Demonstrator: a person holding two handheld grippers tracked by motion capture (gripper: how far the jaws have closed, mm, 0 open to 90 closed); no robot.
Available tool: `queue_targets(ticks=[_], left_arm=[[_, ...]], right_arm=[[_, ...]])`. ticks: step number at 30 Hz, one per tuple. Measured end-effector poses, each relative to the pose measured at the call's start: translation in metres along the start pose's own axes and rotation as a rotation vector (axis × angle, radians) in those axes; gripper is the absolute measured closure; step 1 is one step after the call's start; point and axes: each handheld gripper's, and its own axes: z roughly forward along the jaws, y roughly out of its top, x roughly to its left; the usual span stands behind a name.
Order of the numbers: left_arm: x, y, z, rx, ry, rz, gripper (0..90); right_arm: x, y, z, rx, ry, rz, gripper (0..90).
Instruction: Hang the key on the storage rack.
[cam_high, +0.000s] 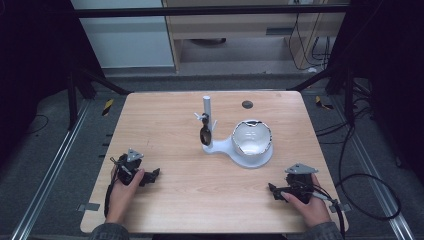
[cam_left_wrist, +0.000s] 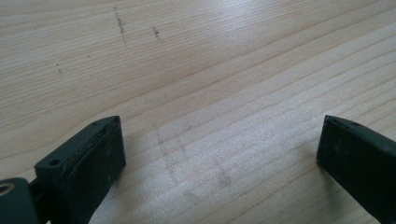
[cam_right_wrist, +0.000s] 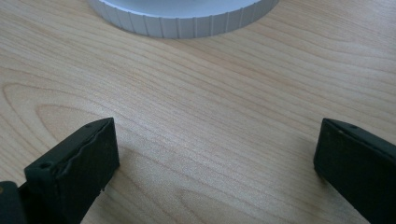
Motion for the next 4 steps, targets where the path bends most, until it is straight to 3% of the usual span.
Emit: queue_targets(ticks=[4], left_arm=[[-0.0002, 0.0001, 0.0003, -0.002, 0.002, -0.006, 0.0]], right_arm=[[0.0001, 0.0006, 0.0006, 0.000, -0.001, -0.001, 0.4]])
